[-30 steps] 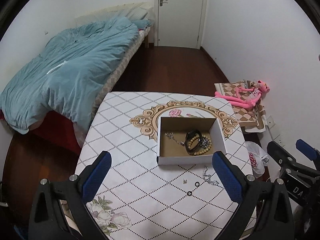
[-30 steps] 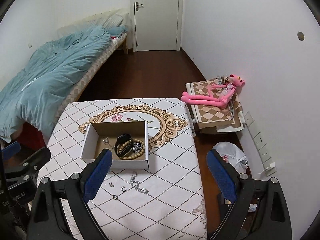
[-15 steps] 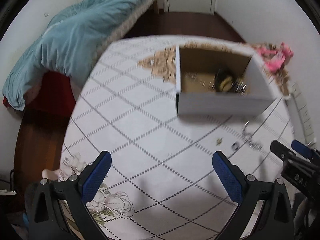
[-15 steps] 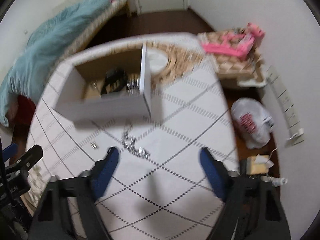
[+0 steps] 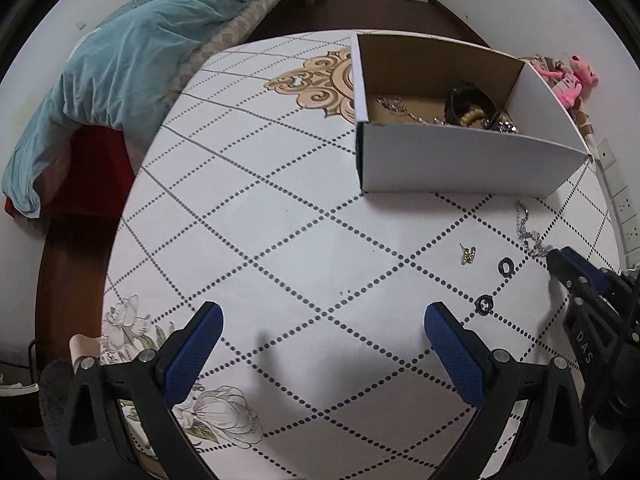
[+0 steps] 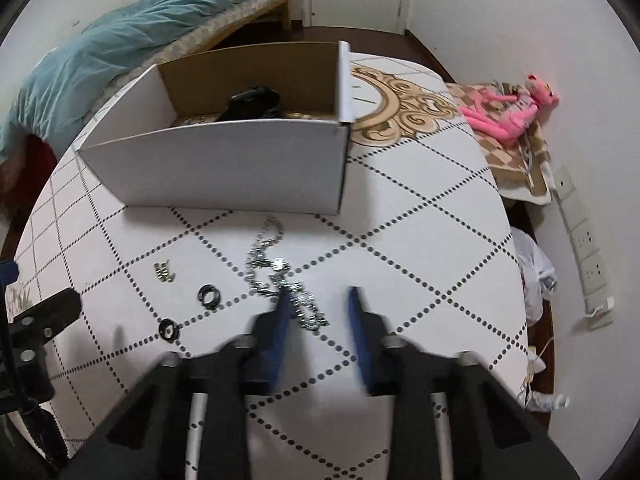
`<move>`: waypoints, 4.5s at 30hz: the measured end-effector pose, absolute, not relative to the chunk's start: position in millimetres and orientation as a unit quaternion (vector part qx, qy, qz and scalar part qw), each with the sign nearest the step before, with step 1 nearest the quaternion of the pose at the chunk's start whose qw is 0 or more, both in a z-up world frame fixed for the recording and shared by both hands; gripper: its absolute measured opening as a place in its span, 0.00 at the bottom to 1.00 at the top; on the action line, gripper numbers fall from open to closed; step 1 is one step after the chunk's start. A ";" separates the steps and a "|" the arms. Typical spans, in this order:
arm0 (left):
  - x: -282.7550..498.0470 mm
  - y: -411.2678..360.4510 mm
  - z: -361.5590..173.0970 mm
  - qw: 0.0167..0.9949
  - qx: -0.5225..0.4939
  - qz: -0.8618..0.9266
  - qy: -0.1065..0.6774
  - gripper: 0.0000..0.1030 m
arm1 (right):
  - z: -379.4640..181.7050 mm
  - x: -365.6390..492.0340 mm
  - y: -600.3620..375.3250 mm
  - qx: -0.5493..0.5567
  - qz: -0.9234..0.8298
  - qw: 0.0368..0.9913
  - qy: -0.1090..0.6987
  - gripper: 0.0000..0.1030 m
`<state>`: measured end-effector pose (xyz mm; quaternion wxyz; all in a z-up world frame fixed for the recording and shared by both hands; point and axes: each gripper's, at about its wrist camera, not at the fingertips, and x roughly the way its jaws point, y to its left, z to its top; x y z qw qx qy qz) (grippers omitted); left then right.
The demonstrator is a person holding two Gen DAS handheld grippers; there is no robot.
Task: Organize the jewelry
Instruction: 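Grasp a small black ring with the left tool while the right tool grasps the silver necklace, then carry the ring into the box with the left tool while the right tool drops the necklace in, then open both tools and lift them from the box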
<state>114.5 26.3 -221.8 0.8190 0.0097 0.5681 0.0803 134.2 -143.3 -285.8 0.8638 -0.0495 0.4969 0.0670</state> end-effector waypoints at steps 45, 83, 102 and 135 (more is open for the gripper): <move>121.3 -43.8 -214.4 0.840 0.003 -0.059 0.539 0.10 | -241.4 96.6 -213.6 0.102 0.059 0.865 0.487 0.04; 271.5 22.8 -149.2 0.807 -0.069 -0.091 0.580 0.11 | -167.4 305.3 -145.6 0.045 0.157 0.839 0.518 0.04; 269.0 50.0 -136.7 0.832 -0.045 0.013 0.553 0.98 | -185.0 308.6 -151.4 0.024 0.116 0.823 0.555 0.63; 140.3 24.5 -67.9 0.891 -0.036 0.034 0.451 1.00 | -110.6 156.6 -162.6 -0.028 0.017 0.892 0.450 0.94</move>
